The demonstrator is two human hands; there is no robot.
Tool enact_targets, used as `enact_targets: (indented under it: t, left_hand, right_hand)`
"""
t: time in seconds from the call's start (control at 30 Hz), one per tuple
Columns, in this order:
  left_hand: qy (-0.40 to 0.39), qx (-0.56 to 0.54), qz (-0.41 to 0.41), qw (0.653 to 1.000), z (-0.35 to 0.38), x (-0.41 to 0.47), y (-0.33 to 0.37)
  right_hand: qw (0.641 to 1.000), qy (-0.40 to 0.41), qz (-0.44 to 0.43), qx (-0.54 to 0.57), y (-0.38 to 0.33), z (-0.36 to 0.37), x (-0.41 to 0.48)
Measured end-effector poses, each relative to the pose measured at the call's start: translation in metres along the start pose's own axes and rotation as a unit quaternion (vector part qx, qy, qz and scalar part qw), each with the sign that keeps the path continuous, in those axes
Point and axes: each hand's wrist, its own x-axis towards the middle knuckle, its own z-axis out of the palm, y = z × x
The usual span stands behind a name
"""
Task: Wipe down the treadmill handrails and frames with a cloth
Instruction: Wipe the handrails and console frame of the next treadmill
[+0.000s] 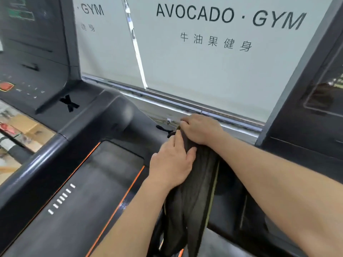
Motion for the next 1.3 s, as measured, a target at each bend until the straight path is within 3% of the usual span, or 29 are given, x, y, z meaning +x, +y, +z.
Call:
enact_targets:
  t: [0.07,0.17,0.33,0.47,0.73,0.83,0.93,1.07,1.13,1.2,1.3]
  left_hand:
    - [0.000,0.083,-0.015,0.996,-0.002,-0.011,-0.004]
    - [0.035,0.190,-0.025,0.981,-0.004,-0.040,-0.009]
    - [0.046,0.209,-0.027,0.977,-0.008,-0.125,-0.036]
    - [0.025,0.226,-0.012,0.974,-0.005,-0.142,-0.047]
    - [-0.166,0.128,0.019,0.978,-0.037,-0.058,-0.019]
    - [-0.101,0.111,0.039,0.988,-0.023,-0.022,-0.009]
    - [-0.021,0.088,0.009,0.996,-0.002,0.004,0.009]
    - [-0.009,0.088,-0.010,0.996,0.001,0.042,0.019]
    - [-0.015,0.086,-0.010,0.996,0.001,0.044,0.018]
    - [-0.007,0.103,-0.007,0.995,-0.001,0.031,0.012]
    - [0.001,0.127,-0.014,0.992,-0.003,-0.005,-0.004]
  right_hand:
    - [0.999,-0.002,0.016,-0.028,-0.005,-0.001,0.001]
    - [0.991,0.063,-0.023,-0.113,-0.019,0.017,-0.022]
    - [0.973,0.105,-0.153,-0.135,-0.067,0.062,-0.096]
    - [0.972,0.112,-0.181,-0.103,-0.072,0.070,-0.121]
    - [0.993,0.064,-0.063,-0.074,-0.030,0.033,-0.069]
    - [0.995,0.077,-0.005,-0.068,-0.014,0.021,-0.044]
    - [0.995,0.061,0.062,-0.052,0.002,0.007,-0.025]
    - [0.990,-0.050,0.129,0.015,0.024,-0.008,0.009]
    - [0.985,-0.060,0.157,0.051,0.026,-0.009,0.013]
    - [0.985,-0.019,0.166,0.044,0.024,-0.002,0.003]
    - [0.992,0.071,0.096,-0.047,0.000,0.012,-0.024]
